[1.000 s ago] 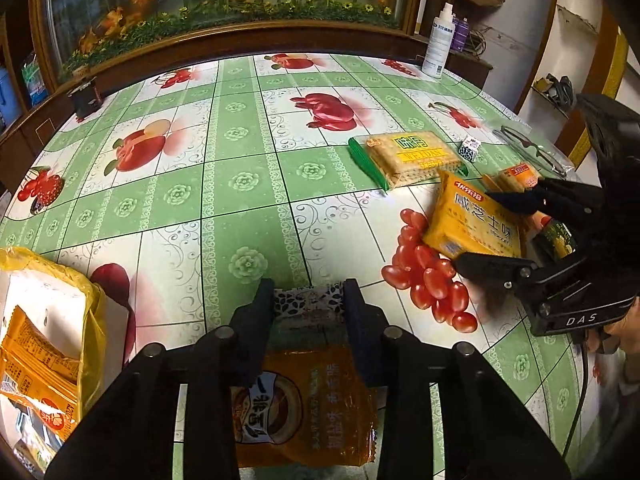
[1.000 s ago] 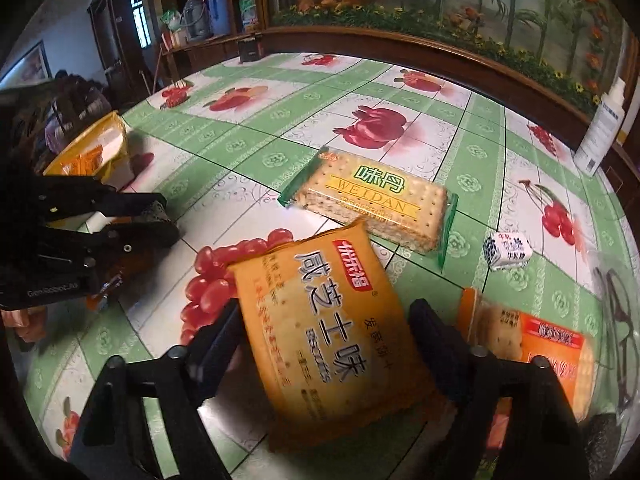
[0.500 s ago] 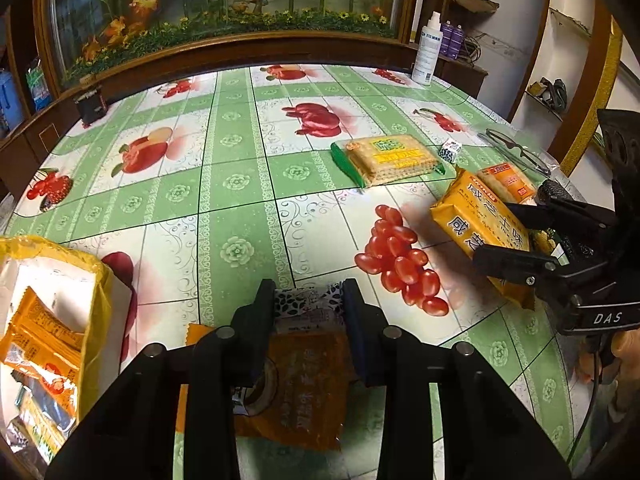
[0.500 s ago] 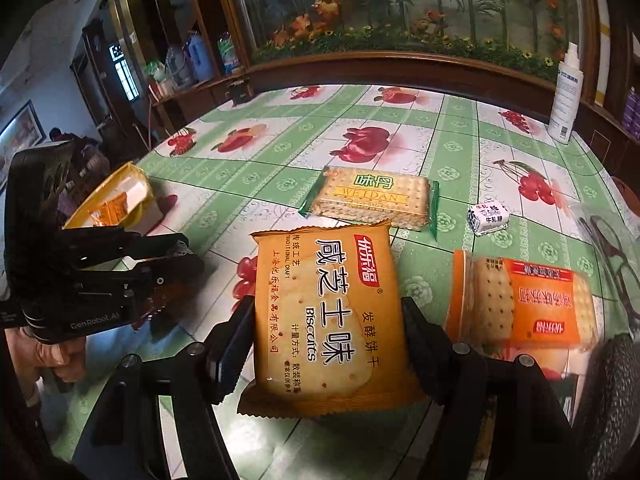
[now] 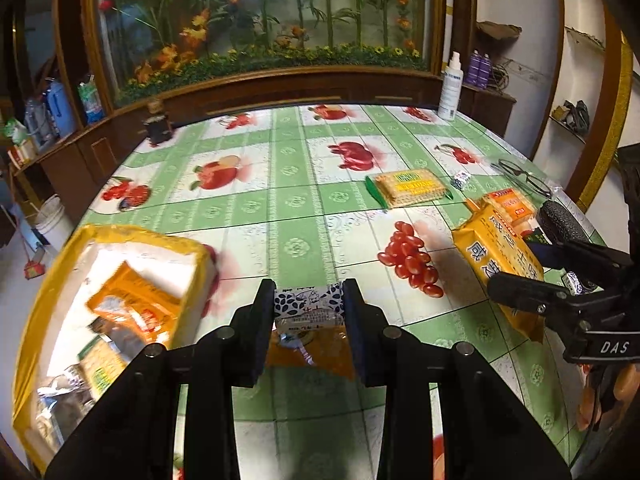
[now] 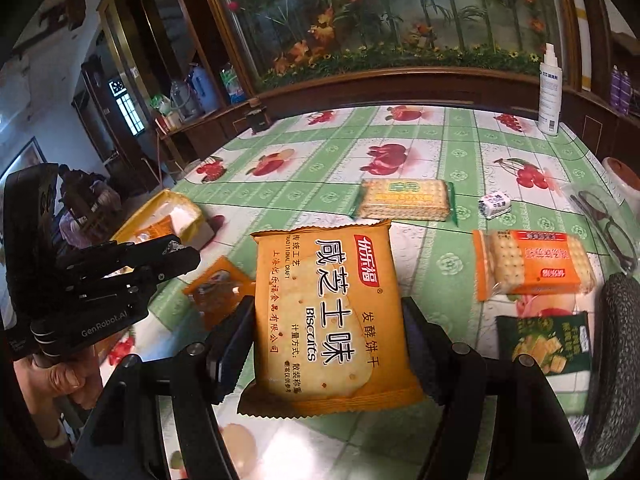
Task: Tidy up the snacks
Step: 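Carry the black-and-white box and yellow biscuit pack to the yellow tray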
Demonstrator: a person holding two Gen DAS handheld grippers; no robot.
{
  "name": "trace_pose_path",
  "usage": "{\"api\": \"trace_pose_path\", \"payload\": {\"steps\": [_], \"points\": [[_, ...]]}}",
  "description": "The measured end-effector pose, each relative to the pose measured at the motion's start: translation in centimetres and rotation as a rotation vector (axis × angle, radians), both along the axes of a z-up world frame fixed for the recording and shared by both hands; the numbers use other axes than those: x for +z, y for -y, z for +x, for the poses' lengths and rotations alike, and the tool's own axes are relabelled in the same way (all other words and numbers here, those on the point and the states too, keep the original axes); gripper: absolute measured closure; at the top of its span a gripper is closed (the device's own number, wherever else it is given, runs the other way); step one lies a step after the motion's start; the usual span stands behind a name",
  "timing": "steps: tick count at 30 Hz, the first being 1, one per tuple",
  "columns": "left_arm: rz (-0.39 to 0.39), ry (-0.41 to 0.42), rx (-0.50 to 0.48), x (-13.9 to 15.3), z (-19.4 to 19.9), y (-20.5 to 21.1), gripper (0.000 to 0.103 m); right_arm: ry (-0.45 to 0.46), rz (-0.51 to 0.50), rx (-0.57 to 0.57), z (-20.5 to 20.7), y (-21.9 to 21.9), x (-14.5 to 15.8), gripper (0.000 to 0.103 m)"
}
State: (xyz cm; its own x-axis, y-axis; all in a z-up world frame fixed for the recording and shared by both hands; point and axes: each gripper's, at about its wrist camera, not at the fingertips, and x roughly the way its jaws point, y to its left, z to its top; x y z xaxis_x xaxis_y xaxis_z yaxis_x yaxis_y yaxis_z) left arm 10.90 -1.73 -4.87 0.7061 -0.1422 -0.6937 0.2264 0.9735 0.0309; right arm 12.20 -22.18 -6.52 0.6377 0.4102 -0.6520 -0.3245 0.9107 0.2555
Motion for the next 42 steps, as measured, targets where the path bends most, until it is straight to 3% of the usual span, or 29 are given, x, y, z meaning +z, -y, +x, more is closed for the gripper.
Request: {"api": "trace_pose_path", "payload": {"steps": [9,18,42], "points": [[-0.015,0.04,0.096,1.6,-3.4,-3.8,0.072,0.03,0.07,0.017,-3.4,-3.5,1.5,0.032],[-0.004,0.065,0.159,1.9,-5.8,-6.9,0.072,0.053,0.07,0.046,-5.4,-6.6,2.6,0.032],[-0.002,0.09,0.302,2.2,-8.6,-14.3,0.072,0.047,0.06,0.162,-6.6,-14.6,2.6,0.032]]}}
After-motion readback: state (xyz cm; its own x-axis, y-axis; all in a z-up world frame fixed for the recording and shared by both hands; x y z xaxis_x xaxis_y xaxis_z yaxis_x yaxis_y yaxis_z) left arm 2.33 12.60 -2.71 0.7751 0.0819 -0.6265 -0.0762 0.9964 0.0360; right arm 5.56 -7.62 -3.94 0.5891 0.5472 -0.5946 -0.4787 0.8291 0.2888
